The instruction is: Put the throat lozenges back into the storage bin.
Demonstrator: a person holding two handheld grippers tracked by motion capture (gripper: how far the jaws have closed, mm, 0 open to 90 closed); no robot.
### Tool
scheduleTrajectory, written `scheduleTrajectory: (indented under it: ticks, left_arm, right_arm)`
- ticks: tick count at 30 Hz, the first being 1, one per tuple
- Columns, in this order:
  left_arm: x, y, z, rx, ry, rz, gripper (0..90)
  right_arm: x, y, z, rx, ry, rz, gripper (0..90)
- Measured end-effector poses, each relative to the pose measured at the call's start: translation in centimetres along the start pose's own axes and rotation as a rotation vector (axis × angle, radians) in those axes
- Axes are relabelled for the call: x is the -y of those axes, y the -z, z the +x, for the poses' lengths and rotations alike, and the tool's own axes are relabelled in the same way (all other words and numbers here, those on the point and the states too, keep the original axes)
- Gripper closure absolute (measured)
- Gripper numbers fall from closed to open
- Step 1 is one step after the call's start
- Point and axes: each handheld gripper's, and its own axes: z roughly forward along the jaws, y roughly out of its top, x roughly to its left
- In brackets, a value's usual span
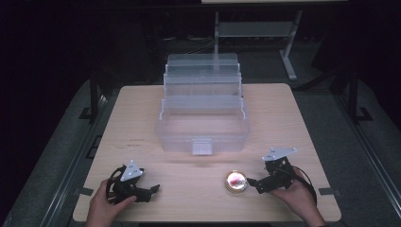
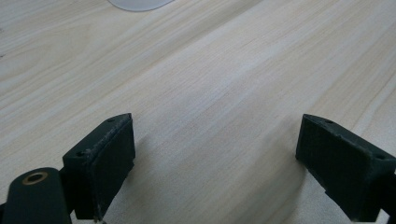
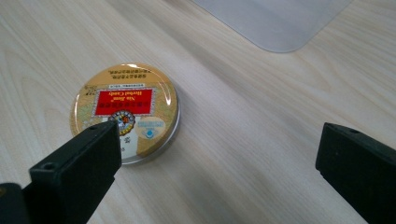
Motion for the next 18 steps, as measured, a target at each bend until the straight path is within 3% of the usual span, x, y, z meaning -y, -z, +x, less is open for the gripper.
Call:
scheduleTrajectory:
  ticks: [18]
  left_arm:
    - [0.0,0.0,0.0,0.0,0.0,0.0,10.9]
  right_arm:
    - [-0.8,-1.1,1.3,-0.037,0.034,0.018,0.0]
